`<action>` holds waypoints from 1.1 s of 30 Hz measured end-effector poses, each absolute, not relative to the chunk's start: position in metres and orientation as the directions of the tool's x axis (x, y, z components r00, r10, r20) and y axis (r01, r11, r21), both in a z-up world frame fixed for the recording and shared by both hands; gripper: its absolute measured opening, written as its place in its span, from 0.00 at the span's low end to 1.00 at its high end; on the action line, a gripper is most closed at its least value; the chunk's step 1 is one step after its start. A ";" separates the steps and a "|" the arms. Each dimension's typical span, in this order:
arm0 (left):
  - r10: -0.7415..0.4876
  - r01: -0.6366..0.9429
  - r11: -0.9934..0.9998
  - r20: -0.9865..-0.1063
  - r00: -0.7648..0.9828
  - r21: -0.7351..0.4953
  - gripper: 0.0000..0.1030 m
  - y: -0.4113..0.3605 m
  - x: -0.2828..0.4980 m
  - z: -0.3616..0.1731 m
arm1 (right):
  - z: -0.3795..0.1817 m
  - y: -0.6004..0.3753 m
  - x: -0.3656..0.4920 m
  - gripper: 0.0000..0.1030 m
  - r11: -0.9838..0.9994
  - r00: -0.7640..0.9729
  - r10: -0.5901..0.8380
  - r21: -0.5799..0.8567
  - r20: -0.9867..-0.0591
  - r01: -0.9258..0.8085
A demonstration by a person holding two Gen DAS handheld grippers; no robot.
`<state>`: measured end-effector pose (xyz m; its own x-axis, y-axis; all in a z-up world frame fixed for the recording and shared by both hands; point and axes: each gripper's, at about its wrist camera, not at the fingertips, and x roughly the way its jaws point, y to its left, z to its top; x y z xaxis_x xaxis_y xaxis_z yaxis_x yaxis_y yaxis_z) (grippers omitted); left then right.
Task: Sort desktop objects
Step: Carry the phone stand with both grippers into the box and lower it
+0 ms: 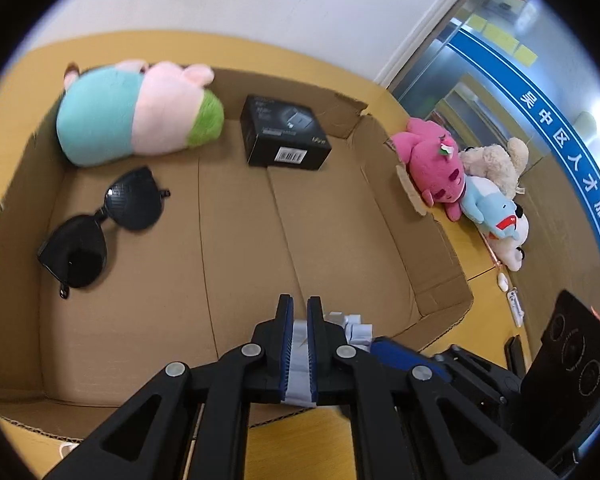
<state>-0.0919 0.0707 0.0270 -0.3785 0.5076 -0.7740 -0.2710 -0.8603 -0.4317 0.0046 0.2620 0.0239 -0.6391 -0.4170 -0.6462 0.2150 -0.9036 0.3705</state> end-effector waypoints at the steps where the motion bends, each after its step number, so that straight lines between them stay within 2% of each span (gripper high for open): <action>1: 0.511 -0.268 -0.859 -0.774 -0.374 -0.437 0.04 0.069 -0.094 0.026 | 0.025 0.264 0.005 0.46 -0.908 -0.641 -0.408 0.361 -0.650 0.213; 3: 0.508 -0.268 -0.860 -0.779 -0.368 -0.435 0.06 0.067 -0.097 0.026 | 0.030 0.273 0.004 0.50 -0.909 -0.644 -0.404 0.363 -0.650 0.205; 5: 0.511 -0.278 -0.856 -0.790 -0.339 -0.435 0.09 0.066 -0.103 0.025 | 0.040 0.286 -0.001 0.62 -0.909 -0.648 -0.404 0.363 -0.646 0.205; 6: 0.508 -0.279 -0.858 -0.794 -0.334 -0.431 0.11 0.065 -0.106 0.024 | 0.045 0.293 -0.004 0.72 -0.912 -0.646 -0.399 0.352 -0.651 0.209; 7: 0.496 -0.283 -0.863 -0.806 -0.323 -0.418 0.16 0.064 -0.108 0.024 | 0.050 0.298 -0.008 0.77 -0.916 -0.642 -0.393 0.339 -0.658 0.214; 10: 0.487 -0.293 -0.865 -0.825 -0.287 -0.408 0.27 0.061 -0.113 0.020 | 0.060 0.315 -0.020 0.84 -0.925 -0.605 -0.379 0.300 -0.700 0.233; 12: 0.486 -0.285 -0.864 -0.835 -0.257 -0.415 0.28 0.057 -0.116 0.015 | 0.057 0.322 -0.031 0.89 -0.921 -0.558 -0.390 0.309 -0.732 0.238; 16: 0.427 -0.287 -0.885 -0.885 -0.184 -0.367 0.28 0.059 -0.123 0.001 | 0.042 0.323 -0.065 0.91 -0.891 -0.406 -0.449 0.366 -0.796 0.268; 24: 0.344 -0.253 -0.906 -0.939 0.024 -0.339 0.30 0.062 -0.137 -0.033 | -0.015 0.274 -0.113 0.91 -0.873 -0.103 -0.394 0.337 -0.913 0.352; 26: 0.341 -0.256 -0.906 -0.940 0.029 -0.337 0.43 0.064 -0.139 -0.033 | -0.028 0.261 -0.114 0.91 -0.874 -0.061 -0.348 0.301 -0.935 0.382; 27: 0.339 -0.251 -0.907 -0.940 0.038 -0.337 0.54 0.064 -0.140 -0.035 | -0.033 0.255 -0.115 0.92 -0.866 -0.035 -0.355 0.315 -0.934 0.389; 30: 0.329 -0.267 -0.901 -0.940 0.089 -0.341 0.63 0.070 -0.139 -0.047 | -0.032 0.251 -0.115 0.91 -0.865 -0.043 -0.353 0.308 -0.935 0.396; 33: 0.325 -0.287 -0.898 -0.943 0.078 -0.333 0.62 0.072 -0.137 -0.041 | -0.035 0.254 -0.113 0.88 -0.850 -0.020 -0.398 0.361 -0.917 0.383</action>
